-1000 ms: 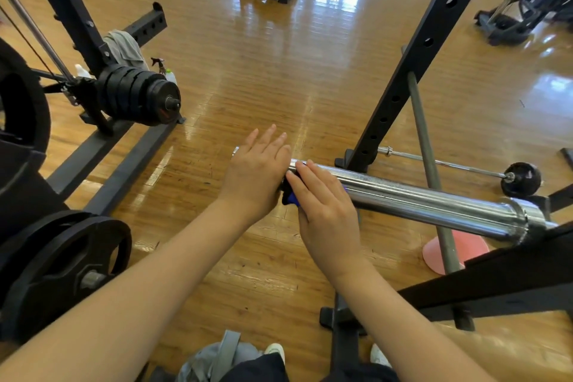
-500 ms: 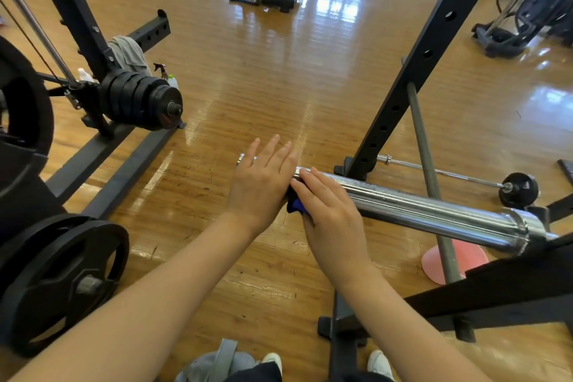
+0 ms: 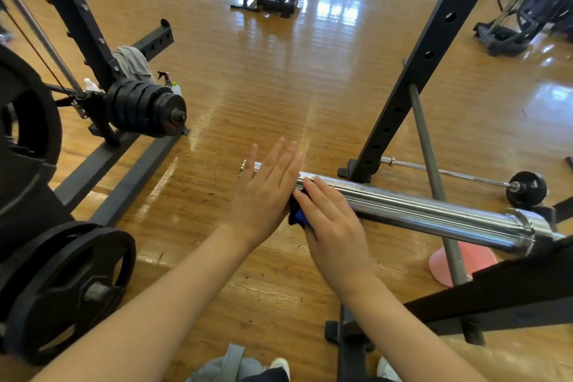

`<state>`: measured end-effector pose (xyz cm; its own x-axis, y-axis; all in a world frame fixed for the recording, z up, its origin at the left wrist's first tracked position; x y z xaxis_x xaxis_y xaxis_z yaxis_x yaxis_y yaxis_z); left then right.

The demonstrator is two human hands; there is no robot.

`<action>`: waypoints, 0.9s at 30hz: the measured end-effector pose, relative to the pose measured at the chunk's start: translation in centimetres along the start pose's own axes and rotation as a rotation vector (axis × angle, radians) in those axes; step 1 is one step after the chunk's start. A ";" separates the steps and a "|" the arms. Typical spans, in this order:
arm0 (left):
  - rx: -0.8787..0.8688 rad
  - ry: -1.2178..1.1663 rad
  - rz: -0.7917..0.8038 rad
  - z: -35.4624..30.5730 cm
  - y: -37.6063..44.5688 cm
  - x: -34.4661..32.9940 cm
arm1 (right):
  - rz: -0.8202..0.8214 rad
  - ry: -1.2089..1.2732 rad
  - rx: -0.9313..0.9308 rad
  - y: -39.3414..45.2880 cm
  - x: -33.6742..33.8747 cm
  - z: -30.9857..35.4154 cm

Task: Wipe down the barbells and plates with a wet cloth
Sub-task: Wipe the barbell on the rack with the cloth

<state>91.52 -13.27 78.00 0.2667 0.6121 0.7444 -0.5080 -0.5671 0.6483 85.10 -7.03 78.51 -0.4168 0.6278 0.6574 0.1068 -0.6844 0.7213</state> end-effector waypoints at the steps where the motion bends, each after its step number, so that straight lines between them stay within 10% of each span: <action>1: 0.024 0.008 -0.045 0.0 -0.2 0.1 | 0.003 -0.005 0.022 0.0 -0.4 0.2; 9: -0.045 0.016 -0.048 -0.1 0.2 -0.4 | -0.064 0.010 0.132 -1.3 1.6 -2.5; 17: -0.051 0.040 0.311 0.4 1.4 -1.2 | -0.035 0.023 0.072 0.3 -0.4 0.6; 27: 0.051 0.005 0.128 0.6 0.8 -0.5 | -0.091 0.012 0.013 -0.7 2.0 -2.1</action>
<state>91.47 -14.36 78.21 0.1985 0.5355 0.8209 -0.4957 -0.6676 0.5555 82.26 -6.09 78.90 -0.4364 0.6827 0.5861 0.0791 -0.6197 0.7808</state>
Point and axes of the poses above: each hand's wrist, its own y-axis towards the middle knuckle, its own x-axis out of the back of the hand, z = x × y, the point moved 10 cm from there along y, towards the middle knuckle, and after that the axes turned 9 degrees about -z, right-handed, at the moved point
